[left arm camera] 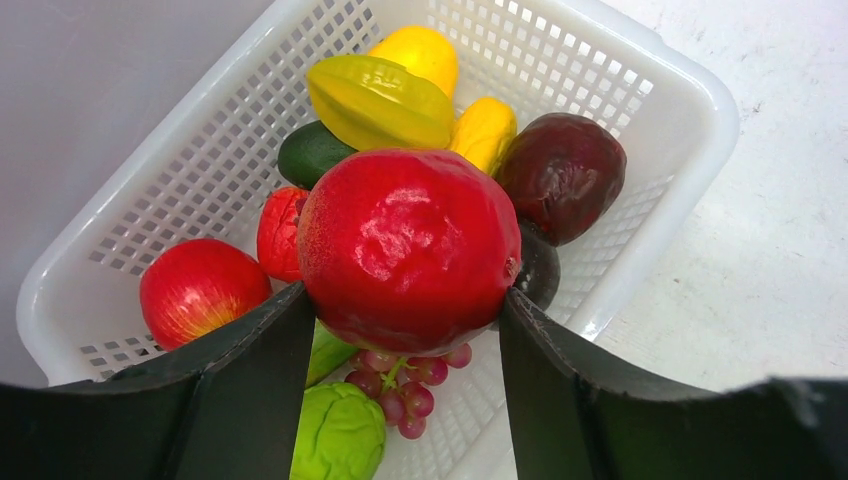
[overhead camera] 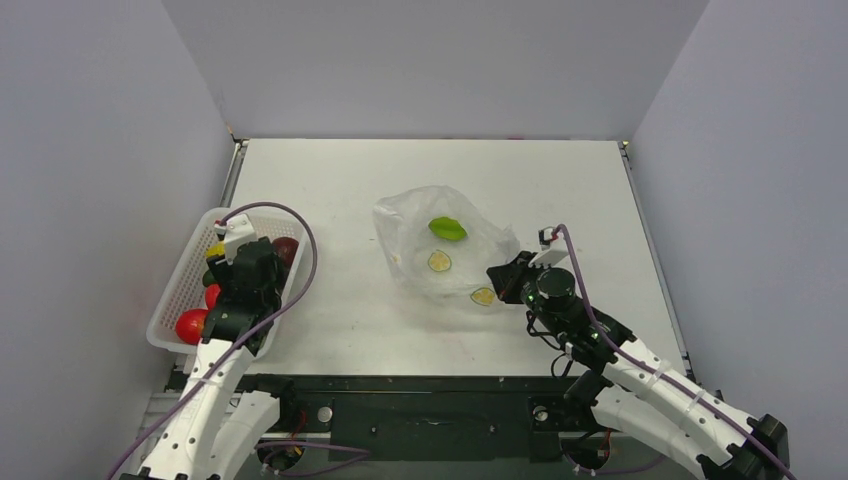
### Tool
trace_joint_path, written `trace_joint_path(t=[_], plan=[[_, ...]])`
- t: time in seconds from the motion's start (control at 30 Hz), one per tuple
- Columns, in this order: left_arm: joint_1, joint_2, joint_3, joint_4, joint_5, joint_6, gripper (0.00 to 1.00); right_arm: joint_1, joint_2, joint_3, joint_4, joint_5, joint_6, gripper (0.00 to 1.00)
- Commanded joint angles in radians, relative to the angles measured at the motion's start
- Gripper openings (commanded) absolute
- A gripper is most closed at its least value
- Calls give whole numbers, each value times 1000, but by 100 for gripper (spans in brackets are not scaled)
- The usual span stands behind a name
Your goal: Take the fake fruits out of the plastic bag
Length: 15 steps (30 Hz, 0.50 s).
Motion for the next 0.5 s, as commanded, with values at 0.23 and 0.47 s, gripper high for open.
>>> trace_joint_path(t=[0.23, 0.47], plan=[[8, -67, 3, 55, -52, -25, 96, -7, -2, -8, 50, -2, 10, 0], [7, -145, -14, 111, 93, 7, 97, -7, 3, -12, 57, -4, 11, 0]])
